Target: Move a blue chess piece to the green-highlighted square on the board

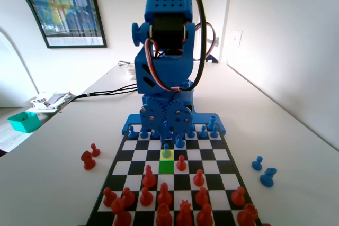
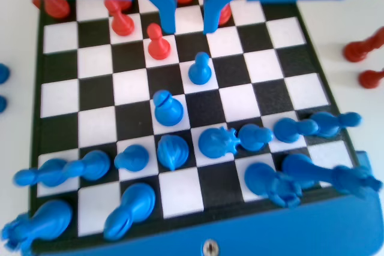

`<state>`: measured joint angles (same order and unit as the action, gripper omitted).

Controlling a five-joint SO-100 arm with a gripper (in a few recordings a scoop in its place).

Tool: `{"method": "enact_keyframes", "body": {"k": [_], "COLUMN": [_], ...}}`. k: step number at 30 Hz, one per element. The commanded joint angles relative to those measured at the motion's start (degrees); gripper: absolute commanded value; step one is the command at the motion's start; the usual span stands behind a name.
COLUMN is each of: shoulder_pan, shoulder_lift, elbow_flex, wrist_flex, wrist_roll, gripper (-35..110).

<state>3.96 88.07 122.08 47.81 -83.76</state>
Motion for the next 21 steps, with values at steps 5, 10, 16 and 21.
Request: {"method": "enact_keyframes", "body": {"k": [5,10,16,21], "shoulder_pan": [0.09,0.79,1.58,1.76], "shoulder_lift": [0.53,-0.09,-1.58,-3.25], "elbow_flex": [2.11,3.43,3.16,3.08], "wrist_flex": [-1.32,-3.16,-4.31,-5.71], "wrist_roll": [-1.85,-2.99,-3.87,-4.22], "gripper": [14,14,14,13]}}
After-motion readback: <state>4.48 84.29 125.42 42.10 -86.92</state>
